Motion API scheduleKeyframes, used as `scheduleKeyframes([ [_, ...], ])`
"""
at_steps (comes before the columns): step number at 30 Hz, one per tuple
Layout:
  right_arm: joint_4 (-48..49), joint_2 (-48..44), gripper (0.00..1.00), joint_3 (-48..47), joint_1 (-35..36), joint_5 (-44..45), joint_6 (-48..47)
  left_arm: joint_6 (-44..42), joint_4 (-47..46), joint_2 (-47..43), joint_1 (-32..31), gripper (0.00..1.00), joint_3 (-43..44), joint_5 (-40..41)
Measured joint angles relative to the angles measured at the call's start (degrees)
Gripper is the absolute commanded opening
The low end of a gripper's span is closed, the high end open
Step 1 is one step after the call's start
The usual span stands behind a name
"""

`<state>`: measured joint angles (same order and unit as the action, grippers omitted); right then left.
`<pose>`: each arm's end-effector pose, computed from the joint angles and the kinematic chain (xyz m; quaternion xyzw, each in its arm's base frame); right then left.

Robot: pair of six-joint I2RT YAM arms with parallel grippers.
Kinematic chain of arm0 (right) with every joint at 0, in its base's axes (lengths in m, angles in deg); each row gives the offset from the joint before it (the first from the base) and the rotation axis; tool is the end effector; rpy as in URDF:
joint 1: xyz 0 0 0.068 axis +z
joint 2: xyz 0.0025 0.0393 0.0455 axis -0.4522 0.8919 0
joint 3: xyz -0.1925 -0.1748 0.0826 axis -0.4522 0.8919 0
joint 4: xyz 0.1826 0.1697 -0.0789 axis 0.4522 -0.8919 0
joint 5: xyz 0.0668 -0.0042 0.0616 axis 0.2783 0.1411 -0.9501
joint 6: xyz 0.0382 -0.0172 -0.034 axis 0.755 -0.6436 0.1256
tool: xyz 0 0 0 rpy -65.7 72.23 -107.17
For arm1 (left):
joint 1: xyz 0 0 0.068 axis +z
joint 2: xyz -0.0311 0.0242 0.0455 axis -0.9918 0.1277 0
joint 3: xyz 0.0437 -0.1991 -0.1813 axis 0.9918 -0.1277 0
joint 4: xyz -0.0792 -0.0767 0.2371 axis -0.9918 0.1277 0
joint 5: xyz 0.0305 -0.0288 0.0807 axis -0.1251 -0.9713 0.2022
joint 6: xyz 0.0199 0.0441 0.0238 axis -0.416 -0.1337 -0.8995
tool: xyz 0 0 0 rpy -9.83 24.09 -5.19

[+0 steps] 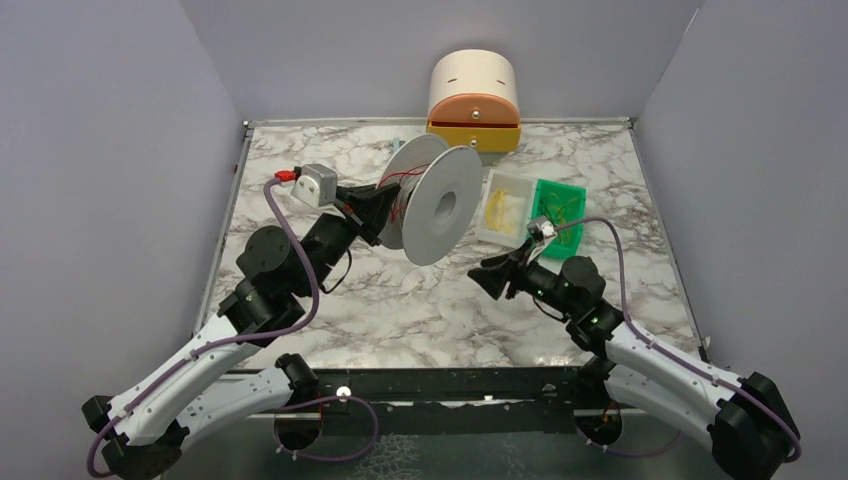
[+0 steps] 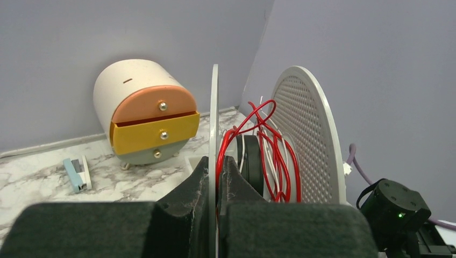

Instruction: Wrap the cables

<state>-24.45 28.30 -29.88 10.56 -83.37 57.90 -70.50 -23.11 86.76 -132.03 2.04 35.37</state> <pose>0.1428 0.1224 0.2240 -0.1797 0.7118 0.4404 0.5168 0.1102 -0.1170 0.4338 0.1059 0.5900 -0.3585 0.7157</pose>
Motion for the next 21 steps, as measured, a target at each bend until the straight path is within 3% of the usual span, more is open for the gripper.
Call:
scheduleKeyframes([
  [7,0.79,1.14,0.57,-1.49,-0.02,6.56,3.04,-0.31,3.28,-0.17,0.00,0.00,1.16,-2.08],
  [21,1.66,6.19,0.60,-8.04,0.00,10.19,16.83,-0.70,4.79,-0.28,0.00,0.00,2.01,-4.83],
])
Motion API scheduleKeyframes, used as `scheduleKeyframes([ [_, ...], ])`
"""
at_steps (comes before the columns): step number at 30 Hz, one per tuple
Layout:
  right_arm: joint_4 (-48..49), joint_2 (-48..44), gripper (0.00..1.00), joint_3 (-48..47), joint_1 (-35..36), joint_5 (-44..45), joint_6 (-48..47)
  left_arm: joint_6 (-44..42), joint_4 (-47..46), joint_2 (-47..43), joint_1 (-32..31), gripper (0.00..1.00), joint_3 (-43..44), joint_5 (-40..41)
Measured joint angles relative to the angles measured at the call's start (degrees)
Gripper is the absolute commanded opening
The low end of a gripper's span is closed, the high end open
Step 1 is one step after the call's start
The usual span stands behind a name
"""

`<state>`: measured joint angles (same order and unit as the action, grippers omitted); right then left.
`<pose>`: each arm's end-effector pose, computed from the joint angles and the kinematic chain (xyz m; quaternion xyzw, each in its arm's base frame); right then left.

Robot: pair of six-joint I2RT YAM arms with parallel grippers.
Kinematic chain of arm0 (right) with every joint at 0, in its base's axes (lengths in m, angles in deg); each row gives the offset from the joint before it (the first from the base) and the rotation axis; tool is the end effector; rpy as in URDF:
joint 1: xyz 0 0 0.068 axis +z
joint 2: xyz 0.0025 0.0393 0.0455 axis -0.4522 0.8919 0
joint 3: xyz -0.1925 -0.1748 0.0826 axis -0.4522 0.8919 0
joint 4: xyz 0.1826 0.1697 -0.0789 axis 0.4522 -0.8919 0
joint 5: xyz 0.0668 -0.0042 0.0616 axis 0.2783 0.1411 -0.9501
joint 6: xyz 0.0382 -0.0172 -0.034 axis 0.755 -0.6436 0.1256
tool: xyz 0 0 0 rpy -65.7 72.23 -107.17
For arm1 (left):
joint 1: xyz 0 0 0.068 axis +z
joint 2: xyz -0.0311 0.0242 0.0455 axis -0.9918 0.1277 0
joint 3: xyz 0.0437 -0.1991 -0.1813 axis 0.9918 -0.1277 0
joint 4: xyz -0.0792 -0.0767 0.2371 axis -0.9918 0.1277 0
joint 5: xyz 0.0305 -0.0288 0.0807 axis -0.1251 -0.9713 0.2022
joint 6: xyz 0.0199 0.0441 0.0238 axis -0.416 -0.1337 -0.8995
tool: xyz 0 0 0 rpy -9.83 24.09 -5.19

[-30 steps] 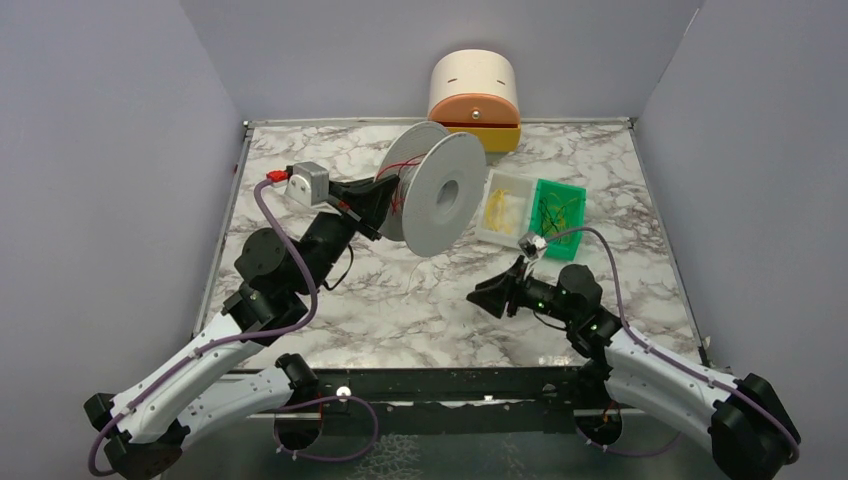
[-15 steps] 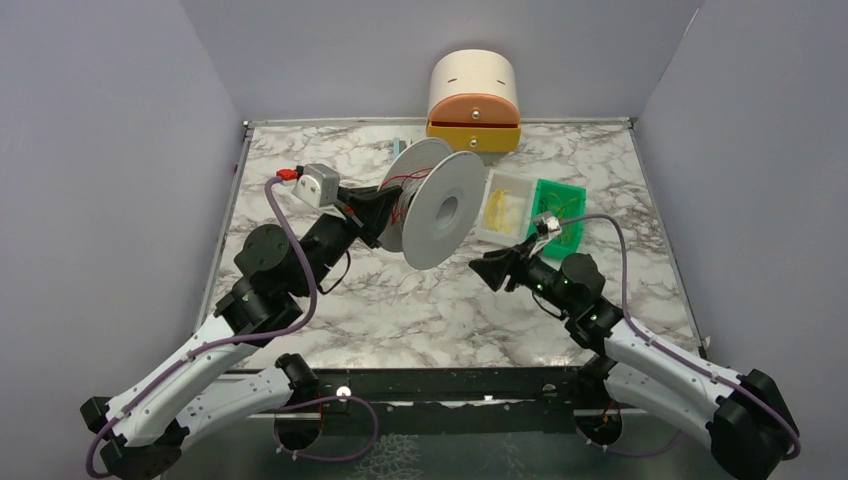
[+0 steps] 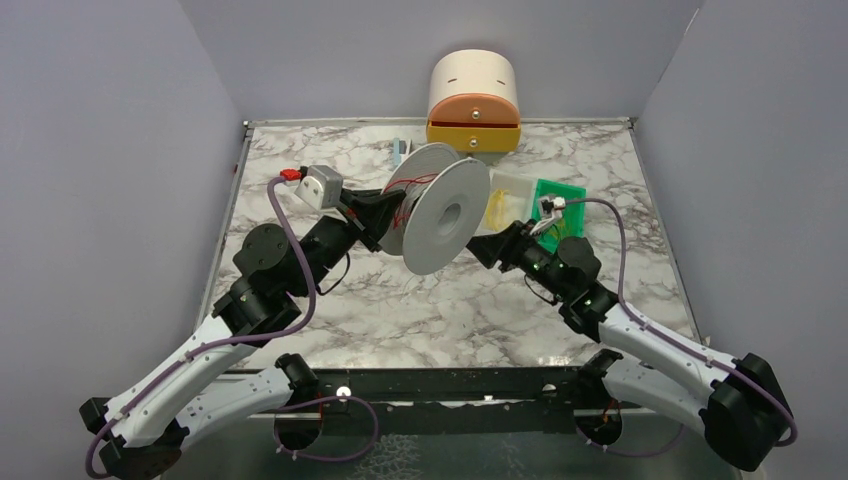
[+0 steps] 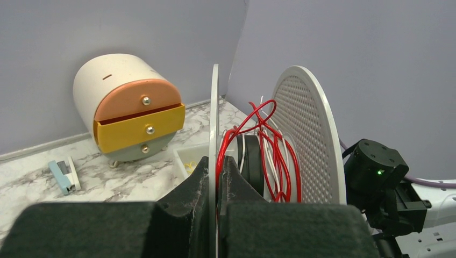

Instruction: Wrap the cables

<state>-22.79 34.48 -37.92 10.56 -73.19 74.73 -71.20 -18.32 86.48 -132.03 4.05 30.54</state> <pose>0.1668 0.1331 0.2569 -0.0157 0.7140 0.4784 0.5110 0.1056 -0.1162 0.4374 0.1484 0.5967 -0.3694 0.6967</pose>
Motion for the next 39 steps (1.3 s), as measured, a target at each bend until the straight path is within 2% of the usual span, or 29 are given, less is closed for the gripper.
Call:
scheduleKeyframes([
  [13,4.72,9.44,0.59,-2.64,0.00,-2.51,9.42,-0.37,0.00,0.02,0.00,0.00,0.00,-1.68],
  [29,12.35,17.14,0.42,-3.96,0.00,-8.13,14.67,-0.37,0.00,-0.42,0.00,0.00,0.00,-1.90],
  [39,15.12,18.95,0.39,-3.96,0.00,-9.29,15.37,-0.35,0.00,-0.42,0.00,0.00,-0.02,-1.99],
])
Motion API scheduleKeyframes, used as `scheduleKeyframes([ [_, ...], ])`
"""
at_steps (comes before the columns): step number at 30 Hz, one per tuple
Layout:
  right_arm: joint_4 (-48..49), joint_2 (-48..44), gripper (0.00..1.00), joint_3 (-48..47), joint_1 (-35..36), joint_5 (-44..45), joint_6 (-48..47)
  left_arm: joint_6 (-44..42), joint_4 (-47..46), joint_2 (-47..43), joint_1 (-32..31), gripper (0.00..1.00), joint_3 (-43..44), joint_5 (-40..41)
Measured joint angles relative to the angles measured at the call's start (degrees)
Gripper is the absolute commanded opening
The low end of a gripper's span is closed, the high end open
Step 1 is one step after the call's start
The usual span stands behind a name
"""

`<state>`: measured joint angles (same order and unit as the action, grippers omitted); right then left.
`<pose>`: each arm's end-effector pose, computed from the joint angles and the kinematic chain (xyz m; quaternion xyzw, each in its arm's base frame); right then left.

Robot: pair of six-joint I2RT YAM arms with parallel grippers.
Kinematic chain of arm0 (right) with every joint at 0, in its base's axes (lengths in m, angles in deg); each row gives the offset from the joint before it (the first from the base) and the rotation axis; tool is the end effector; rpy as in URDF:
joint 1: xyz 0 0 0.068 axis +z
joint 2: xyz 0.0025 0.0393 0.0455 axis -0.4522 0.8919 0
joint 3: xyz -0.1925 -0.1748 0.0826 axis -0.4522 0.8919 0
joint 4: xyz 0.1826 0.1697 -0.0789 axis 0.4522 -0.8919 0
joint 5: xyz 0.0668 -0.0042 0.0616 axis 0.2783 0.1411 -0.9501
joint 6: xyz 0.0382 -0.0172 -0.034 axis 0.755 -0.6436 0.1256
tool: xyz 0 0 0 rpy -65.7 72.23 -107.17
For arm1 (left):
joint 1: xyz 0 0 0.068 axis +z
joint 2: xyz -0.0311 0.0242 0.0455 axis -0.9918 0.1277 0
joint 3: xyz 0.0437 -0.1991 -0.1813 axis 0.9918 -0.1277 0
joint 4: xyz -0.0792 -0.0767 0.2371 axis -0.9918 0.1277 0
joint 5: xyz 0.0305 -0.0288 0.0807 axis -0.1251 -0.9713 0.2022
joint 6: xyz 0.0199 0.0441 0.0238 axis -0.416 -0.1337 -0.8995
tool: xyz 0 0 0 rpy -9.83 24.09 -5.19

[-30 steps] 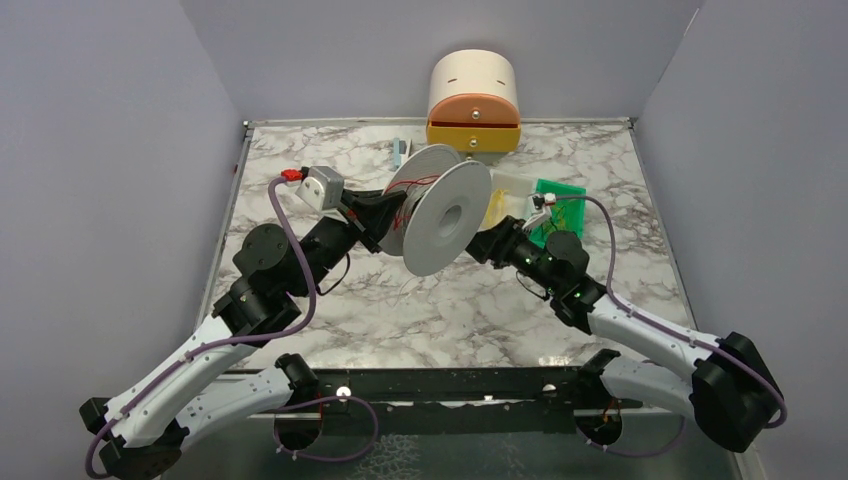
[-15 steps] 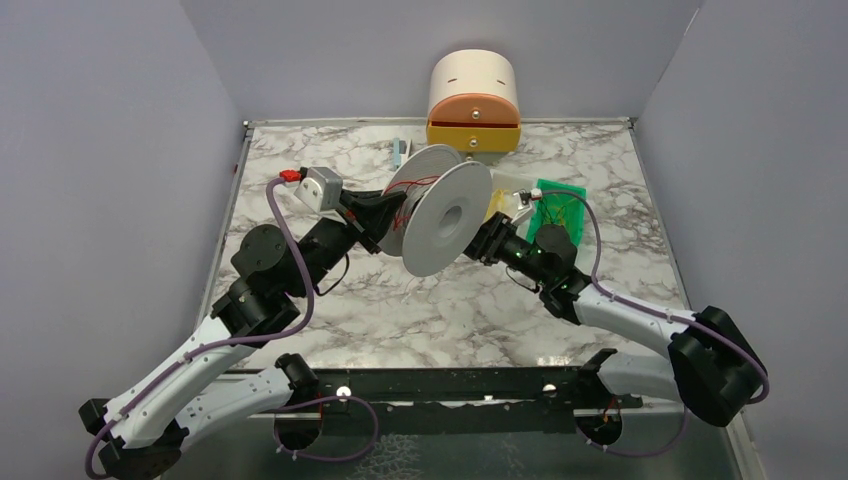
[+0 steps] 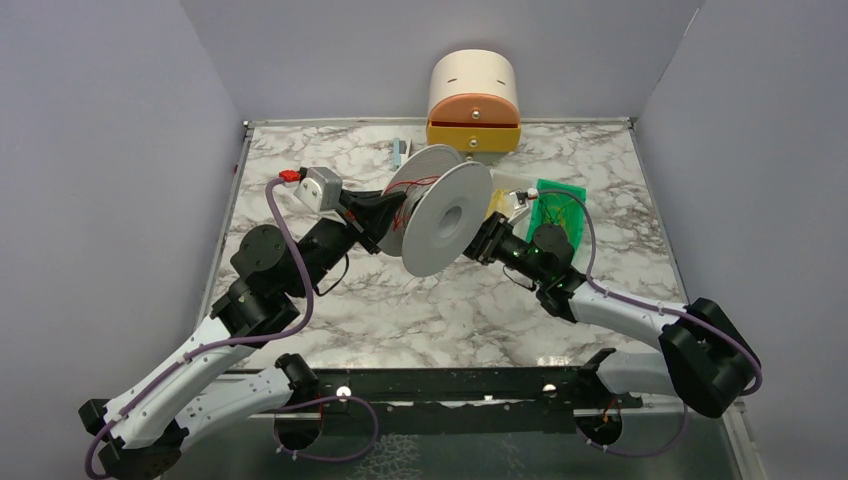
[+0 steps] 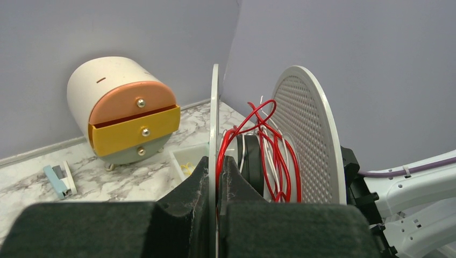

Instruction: Wrap the cables

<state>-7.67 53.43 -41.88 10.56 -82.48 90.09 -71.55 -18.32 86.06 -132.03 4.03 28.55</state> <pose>0.2037 0.1684 0.2369 0.0230 0.7128 0.5778 0.3969 0.1032 -0.1154 0.4383 0.1624 0.5898 -0.3780 0.6948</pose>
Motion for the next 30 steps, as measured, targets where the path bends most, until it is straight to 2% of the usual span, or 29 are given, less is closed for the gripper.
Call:
scheduleKeyframes([
  [6,0.98,0.07,0.38,0.00,0.00,0.00,-0.02,0.02,0.00,0.00,0.00,0.00,0.02,-0.20],
  [13,1.62,0.90,0.29,0.00,0.00,0.00,0.02,0.15,0.00,0.00,0.00,0.00,0.00,-0.90],
  [17,1.68,1.01,0.19,0.00,0.00,0.00,-0.04,0.20,0.00,0.00,0.00,0.00,0.02,-1.05],
  [20,2.01,1.01,0.02,0.00,0.00,0.00,-0.07,0.20,0.00,0.00,0.00,0.00,0.02,-1.14],
  [30,2.43,0.98,0.01,0.04,0.00,-0.63,-2.10,0.26,0.00,0.00,0.00,0.00,0.00,-1.09],
])
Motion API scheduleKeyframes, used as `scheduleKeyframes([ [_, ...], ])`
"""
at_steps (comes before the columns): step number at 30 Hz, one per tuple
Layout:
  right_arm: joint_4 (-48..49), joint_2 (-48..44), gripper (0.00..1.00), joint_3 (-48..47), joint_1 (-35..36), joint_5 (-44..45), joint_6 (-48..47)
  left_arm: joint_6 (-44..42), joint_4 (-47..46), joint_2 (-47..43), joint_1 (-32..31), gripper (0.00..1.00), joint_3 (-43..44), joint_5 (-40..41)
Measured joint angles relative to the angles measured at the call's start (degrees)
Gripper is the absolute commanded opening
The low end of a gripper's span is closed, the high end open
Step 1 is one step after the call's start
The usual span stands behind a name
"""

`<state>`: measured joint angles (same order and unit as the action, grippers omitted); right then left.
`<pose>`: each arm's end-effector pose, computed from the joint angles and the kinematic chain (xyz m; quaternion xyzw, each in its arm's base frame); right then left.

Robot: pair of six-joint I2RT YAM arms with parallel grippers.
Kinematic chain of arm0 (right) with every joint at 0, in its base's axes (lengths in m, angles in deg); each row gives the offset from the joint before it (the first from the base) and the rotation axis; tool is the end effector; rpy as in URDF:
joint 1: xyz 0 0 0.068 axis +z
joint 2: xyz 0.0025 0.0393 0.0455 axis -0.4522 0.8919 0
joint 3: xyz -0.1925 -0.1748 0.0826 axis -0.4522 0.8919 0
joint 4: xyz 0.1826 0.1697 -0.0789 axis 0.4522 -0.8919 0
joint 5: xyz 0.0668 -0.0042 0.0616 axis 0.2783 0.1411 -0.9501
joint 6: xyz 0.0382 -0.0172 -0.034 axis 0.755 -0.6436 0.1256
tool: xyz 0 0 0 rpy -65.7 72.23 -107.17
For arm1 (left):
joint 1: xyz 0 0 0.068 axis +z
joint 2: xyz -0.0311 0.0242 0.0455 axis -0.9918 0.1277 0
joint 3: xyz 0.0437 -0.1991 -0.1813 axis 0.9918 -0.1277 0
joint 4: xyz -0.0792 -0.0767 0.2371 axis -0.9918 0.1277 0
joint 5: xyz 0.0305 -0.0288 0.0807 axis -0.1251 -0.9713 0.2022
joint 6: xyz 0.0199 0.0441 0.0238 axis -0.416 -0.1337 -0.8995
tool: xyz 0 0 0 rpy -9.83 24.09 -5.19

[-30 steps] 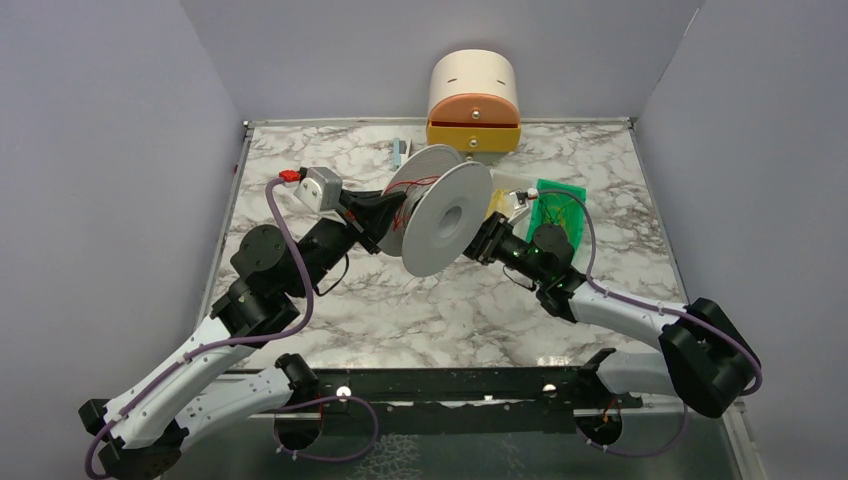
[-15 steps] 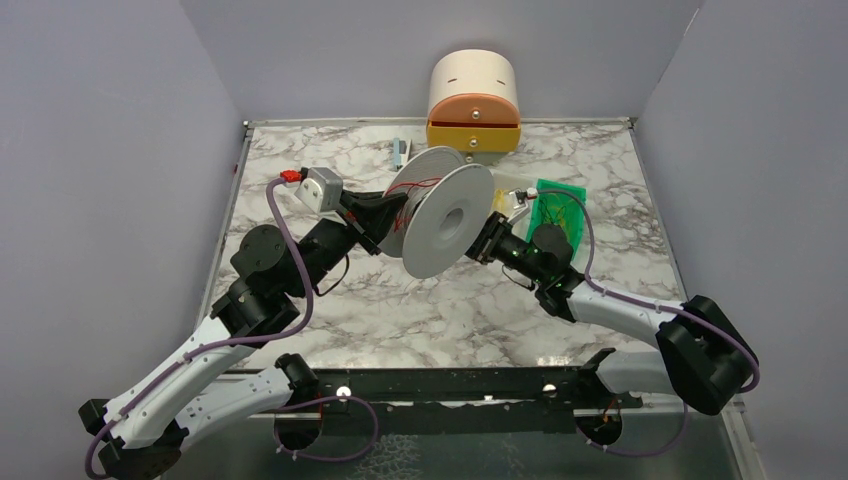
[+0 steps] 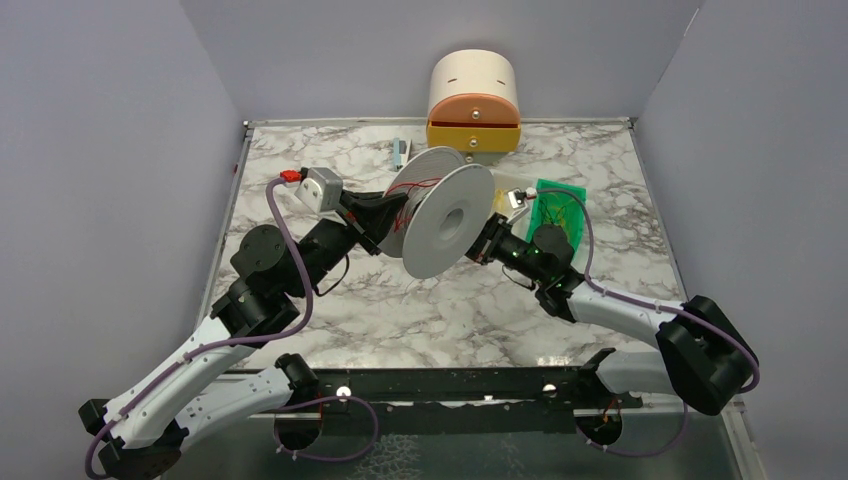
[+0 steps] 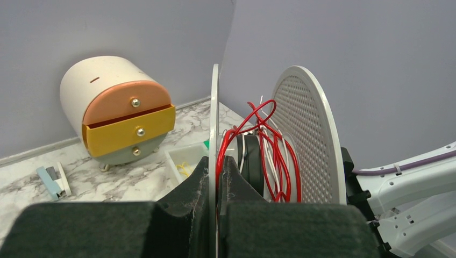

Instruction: Wrap the cables

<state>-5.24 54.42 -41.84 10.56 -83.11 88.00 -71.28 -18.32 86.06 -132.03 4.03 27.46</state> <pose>0.2050 0.1699 0.2370 0.0036 0.7049 0.5781 0.4110 0.1028 -0.1158 0.4383 0.1682 0.5880 -0.3848 0.6912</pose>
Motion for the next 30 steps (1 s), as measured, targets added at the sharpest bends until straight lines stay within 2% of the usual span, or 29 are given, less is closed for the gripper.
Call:
scheduleKeyframes([
  [7,-0.02,-1.20,0.01,3.08,0.79,-1.22,-3.06,1.31,-0.04,0.11,-0.04,0.00,0.00,4.07],
  [13,-5.09,-3.78,0.01,4.46,5.55,-0.55,-8.94,2.47,-0.07,2.64,-0.15,0.00,0.11,11.85],
  [24,-20.37,-11.72,0.01,4.09,20.52,7.74,-20.63,0.68,-0.81,12.41,-0.15,0.00,1.88,26.67],
  [30,-30.95,-13.00,0.01,-0.81,31.26,14.78,-25.24,-2.73,-1.64,18.93,-0.15,0.00,2.71,32.39],
])
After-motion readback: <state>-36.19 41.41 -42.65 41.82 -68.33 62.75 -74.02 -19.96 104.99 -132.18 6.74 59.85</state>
